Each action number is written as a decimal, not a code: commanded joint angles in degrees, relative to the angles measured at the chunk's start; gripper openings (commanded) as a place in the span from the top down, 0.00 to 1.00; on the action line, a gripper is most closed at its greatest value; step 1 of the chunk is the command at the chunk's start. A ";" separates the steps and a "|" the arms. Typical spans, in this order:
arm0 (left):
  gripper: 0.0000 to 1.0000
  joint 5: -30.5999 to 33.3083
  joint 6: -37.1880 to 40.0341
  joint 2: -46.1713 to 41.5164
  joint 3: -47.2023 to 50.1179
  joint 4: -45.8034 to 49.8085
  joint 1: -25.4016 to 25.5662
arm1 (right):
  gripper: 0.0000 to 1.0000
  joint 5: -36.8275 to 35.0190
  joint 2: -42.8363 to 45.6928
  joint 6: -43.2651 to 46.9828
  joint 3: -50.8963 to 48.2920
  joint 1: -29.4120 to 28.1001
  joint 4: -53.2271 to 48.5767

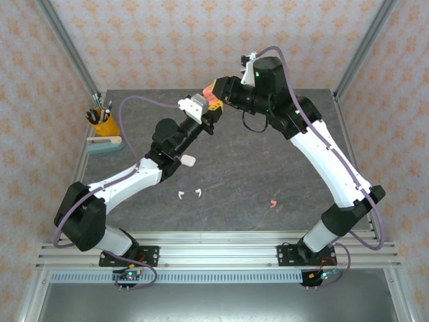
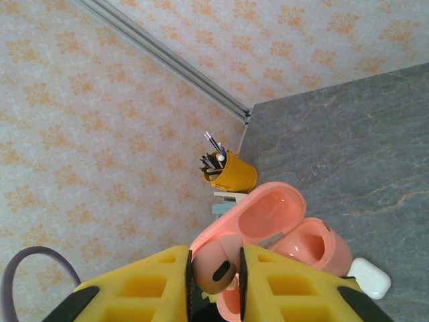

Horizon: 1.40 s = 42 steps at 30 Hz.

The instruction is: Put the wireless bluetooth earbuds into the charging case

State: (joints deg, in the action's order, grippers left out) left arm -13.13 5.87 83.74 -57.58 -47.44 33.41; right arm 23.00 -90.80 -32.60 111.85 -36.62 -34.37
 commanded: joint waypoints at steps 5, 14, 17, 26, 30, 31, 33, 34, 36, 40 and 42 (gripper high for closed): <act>1.00 -1.18 -0.51 0.63 -2.95 -2.68 0.34 | 0.76 0.21 0.70 -0.71 -1.46 -1.24 1.94; 1.00 -1.30 -0.78 0.98 -3.32 -2.67 0.34 | 0.77 -0.31 0.67 -0.30 -1.81 -1.70 1.43; 1.00 -1.34 -0.84 0.89 -3.41 -2.65 0.35 | 0.77 -0.83 0.92 -0.10 -2.42 -1.70 1.16; 1.00 -1.03 -0.51 0.89 -3.77 -2.57 0.34 | 0.77 -3.06 1.25 3.62 -1.87 -3.16 -2.47; 1.00 -0.81 -0.24 0.46 -3.66 -2.57 0.35 | 0.78 -4.57 1.47 5.16 -2.14 -3.81 -4.63; 1.00 -0.72 -0.03 0.30 -3.59 -2.57 0.35 | 0.78 -4.91 1.66 5.31 -2.59 -3.81 -4.73; 1.00 -0.55 0.02 -0.07 -3.33 -2.65 0.34 | 0.78 -5.82 1.94 5.43 -3.14 -3.81 -5.07; 1.00 -0.61 0.11 -0.21 -3.25 -2.66 0.34 | 0.78 -6.26 1.94 5.43 -3.23 -3.83 -5.32; 1.00 -0.60 0.11 -0.50 -3.15 -2.57 0.34 | 0.77 -6.98 1.87 5.41 -3.22 -3.81 -5.66; 1.00 -0.93 0.05 -0.86 -3.16 -2.34 0.35 | 0.75 -8.32 1.16 5.29 -2.12 -3.81 -6.90; 1.00 -1.16 -0.01 -0.91 -3.08 -2.31 0.35 | 0.73 -8.54 0.77 5.17 -1.42 -3.81 -7.05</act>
State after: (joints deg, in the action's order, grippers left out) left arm -13.56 5.91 84.71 -58.48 -45.87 33.41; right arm 16.03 -90.26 -28.21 109.49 -39.83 -35.97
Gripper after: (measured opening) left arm 0.245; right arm 0.266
